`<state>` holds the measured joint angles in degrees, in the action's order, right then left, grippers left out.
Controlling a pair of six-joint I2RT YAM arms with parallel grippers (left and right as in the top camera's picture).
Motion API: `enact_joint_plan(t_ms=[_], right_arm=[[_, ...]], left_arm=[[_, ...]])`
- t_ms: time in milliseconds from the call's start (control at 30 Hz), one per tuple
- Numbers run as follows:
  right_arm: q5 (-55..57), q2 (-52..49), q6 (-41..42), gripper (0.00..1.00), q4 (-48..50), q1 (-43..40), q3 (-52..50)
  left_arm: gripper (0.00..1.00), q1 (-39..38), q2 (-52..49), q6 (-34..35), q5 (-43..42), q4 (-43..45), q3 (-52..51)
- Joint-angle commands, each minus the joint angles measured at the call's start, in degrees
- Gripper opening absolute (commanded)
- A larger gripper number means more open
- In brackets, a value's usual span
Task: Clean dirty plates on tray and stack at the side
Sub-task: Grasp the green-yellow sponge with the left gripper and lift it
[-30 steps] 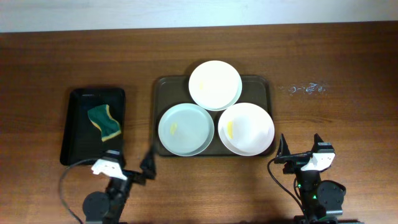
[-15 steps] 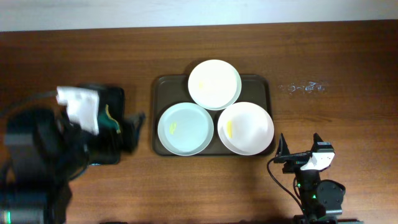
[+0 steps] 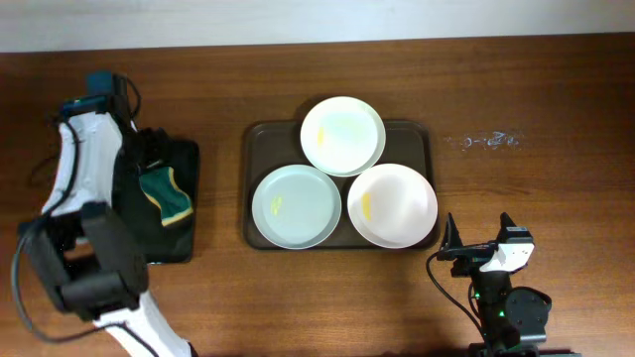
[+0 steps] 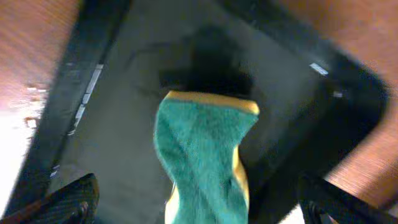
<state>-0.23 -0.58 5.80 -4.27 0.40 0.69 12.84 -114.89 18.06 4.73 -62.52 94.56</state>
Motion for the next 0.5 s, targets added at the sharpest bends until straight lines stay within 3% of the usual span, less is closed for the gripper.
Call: enact_joint_plan(t_ms=[0,133,200,267,367,400,433,467], right_arm=[[-0.13,0.39,-0.02,0.98,-0.26,-0.15,-0.37],[-0.13,0.39,-0.02,0.98,-0.26,-0.15,-0.37],[-0.13,0.37,-0.02,0.98,-0.26,-0.15,-0.37],[-0.13,0.39,-0.02,0.98,-0.26,-0.15,-0.37],[-0.13,0.37,-0.02,0.98,-0.26,-0.15,-0.37],[-0.13,0.37,-0.02,0.98,-0.26,-0.15,-0.37],[-0.13,0.39,-0.02,0.98,-0.26,-0.15,-0.37],[-0.13,0.39,-0.02,0.98,-0.26,-0.15,-0.37]], left_arm=[[1.0,0.35,-7.23,0.83,0.04,2.12,0.09],[0.97,0.61,-11.96,0.81,0.7,4.66,0.09],[0.86,0.9,-12.85,0.79,0.72,5.31,-0.02],[0.68,0.9,-13.62,0.81,0.7,5.31,-0.07],[0.29,0.94,-16.41,0.79,0.63,4.9,-0.09],[0.1,0.94,-16.63,0.79,0.61,4.83,-0.09],[0.0,0.94,-16.63,0.79,0.63,4.76,-0.09],[0.0,0.94,-16.63,0.79,0.63,4.55,-0.07]])
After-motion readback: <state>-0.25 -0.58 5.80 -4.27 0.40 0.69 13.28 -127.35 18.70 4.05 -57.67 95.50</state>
